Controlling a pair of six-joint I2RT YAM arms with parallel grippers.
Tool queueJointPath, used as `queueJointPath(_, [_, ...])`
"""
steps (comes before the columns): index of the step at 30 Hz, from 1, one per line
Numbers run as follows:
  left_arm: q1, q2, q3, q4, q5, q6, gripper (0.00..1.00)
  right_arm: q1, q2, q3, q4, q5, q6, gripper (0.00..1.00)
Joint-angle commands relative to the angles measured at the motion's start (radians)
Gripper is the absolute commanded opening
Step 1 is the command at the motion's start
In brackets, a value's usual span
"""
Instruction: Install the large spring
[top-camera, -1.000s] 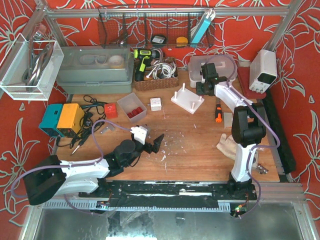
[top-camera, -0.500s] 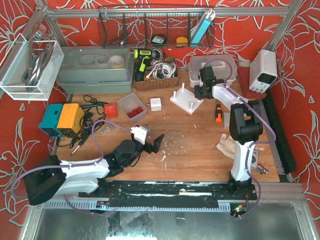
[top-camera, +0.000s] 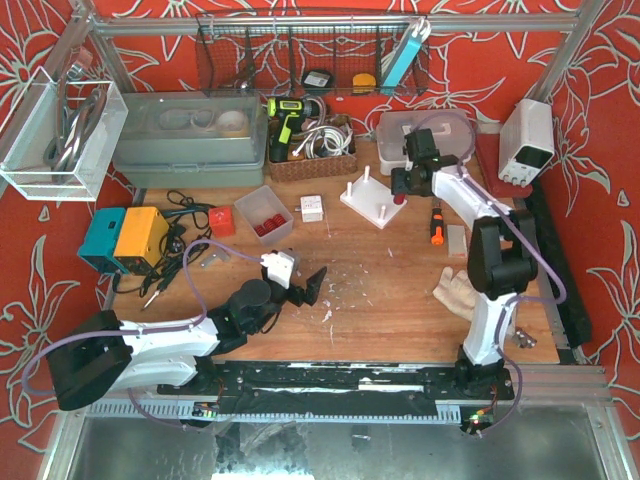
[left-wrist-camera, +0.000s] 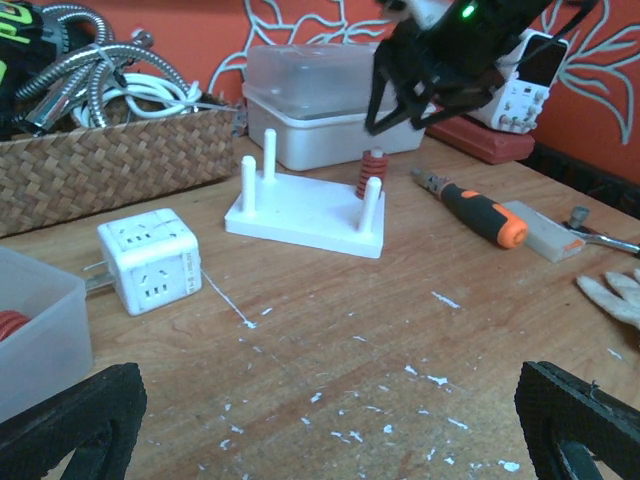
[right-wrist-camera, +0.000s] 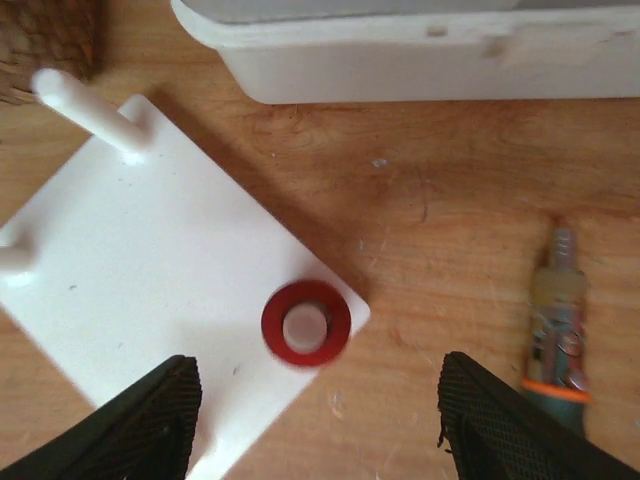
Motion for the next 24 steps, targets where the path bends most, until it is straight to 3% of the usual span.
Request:
queueJointPath(1, [0.002, -0.016, 0.032, -0.015, -0.074, 0.018, 1.00, -0.001, -0.173, -0.065, -0.077, 0.004, 0.029, 0.70])
queueJointPath(6, [0.004, -0.032, 0.110, -0.176, -0.195, -0.002, 1.00, 0.050, -0.410, -0.272, -0.032, -0.025, 0.045, 0.79])
queueJointPath(7, [0.010, -0.031, 0.124, -0.198, -0.208, -0.006, 1.00, 0.064, -0.457, -0.325, -0.007, -0.044, 0.052, 0.82])
queueJointPath(9, [0.040, -0.024, 0.171, -0.271, -0.208, -0.032, 1.00, 0.110, -0.545, -0.423, 0.039, -0.070, 0.063, 0.98])
queueJointPath(11, [0.103, -0.010, 0.253, -0.406, -0.184, -0.116, 1.00, 0.172, -0.620, -0.504, 0.067, -0.050, 0.057, 0.99])
queueJointPath(14, [0.244, 0.016, 0.333, -0.515, -0.013, -0.205, 0.82, 0.275, -0.709, -0.607, 0.118, -0.010, 0.031, 0.99])
queueJointPath(16, [0.313, 0.047, 0.382, -0.585, 0.014, -0.249, 0.79, 0.314, -0.754, -0.671, 0.162, -0.002, 0.035, 0.99])
queueJointPath(20, [0.462, 0.108, 0.455, -0.671, 0.104, -0.291, 0.52, 0.335, -0.841, -0.791, 0.270, 0.017, 0.049, 0.99])
queueJointPath(24, [0.570, 0.194, 0.547, -0.773, 0.238, -0.324, 0.37, 0.336, -0.902, -0.847, 0.305, 0.070, 0.053, 0.99])
